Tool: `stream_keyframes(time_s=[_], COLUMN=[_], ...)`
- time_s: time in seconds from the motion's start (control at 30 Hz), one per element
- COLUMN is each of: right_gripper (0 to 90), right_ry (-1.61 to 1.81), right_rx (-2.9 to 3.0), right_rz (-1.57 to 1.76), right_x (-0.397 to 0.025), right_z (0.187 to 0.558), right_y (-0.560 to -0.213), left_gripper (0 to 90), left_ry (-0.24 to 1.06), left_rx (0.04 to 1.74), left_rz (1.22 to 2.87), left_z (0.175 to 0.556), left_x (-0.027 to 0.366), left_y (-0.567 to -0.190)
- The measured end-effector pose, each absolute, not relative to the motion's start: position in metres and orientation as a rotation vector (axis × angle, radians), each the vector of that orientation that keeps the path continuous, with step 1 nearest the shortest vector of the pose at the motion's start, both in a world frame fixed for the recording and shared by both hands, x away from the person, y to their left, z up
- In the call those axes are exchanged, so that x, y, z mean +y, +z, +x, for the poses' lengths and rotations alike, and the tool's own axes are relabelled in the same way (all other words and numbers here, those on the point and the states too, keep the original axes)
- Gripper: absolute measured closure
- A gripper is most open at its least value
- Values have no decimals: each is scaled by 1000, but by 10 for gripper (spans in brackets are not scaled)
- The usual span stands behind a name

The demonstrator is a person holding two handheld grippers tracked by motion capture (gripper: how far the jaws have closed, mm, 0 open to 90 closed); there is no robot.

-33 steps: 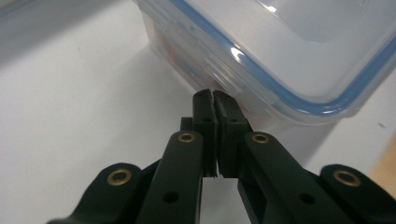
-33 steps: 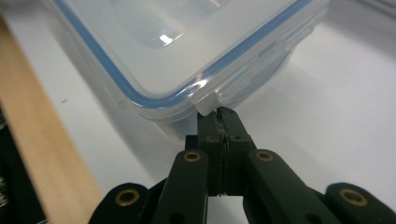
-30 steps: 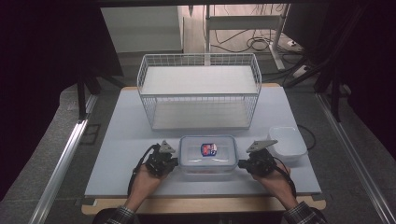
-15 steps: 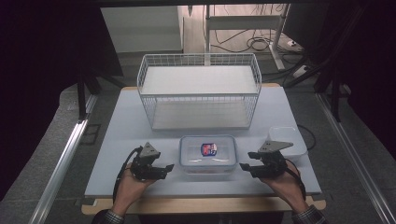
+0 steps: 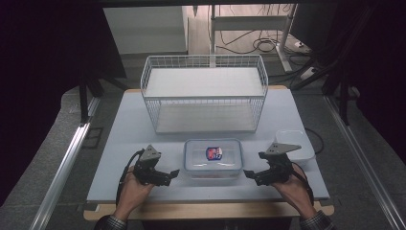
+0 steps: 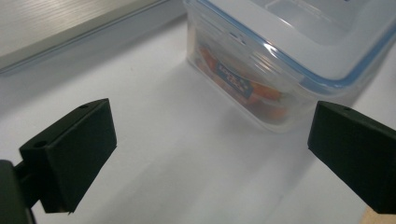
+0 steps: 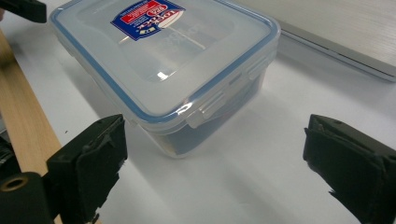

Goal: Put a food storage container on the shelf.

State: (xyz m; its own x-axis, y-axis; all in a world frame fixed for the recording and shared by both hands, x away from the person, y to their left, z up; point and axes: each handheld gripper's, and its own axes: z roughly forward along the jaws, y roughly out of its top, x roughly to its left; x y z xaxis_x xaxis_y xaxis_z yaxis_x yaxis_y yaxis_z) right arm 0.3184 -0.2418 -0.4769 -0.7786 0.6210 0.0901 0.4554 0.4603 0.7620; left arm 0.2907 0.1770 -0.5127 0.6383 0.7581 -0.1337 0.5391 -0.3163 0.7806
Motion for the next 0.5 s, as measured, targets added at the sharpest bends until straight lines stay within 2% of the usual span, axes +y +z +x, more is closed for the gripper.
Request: stream_keyframes(time_s=[0.33,0.5], right_gripper=[14,7], right_ry=[1201,1176], right_rx=[2495,2535], right_rz=[933,959], right_x=[-222,-213], right_z=[328,337], right_y=[-468,-463], left_gripper=[32,13], left_ry=[261,232], left_rx=[978,937], left_rz=[2072,2116], left_z=[305,316], left_x=[158,144], left_y=[-488,-480])
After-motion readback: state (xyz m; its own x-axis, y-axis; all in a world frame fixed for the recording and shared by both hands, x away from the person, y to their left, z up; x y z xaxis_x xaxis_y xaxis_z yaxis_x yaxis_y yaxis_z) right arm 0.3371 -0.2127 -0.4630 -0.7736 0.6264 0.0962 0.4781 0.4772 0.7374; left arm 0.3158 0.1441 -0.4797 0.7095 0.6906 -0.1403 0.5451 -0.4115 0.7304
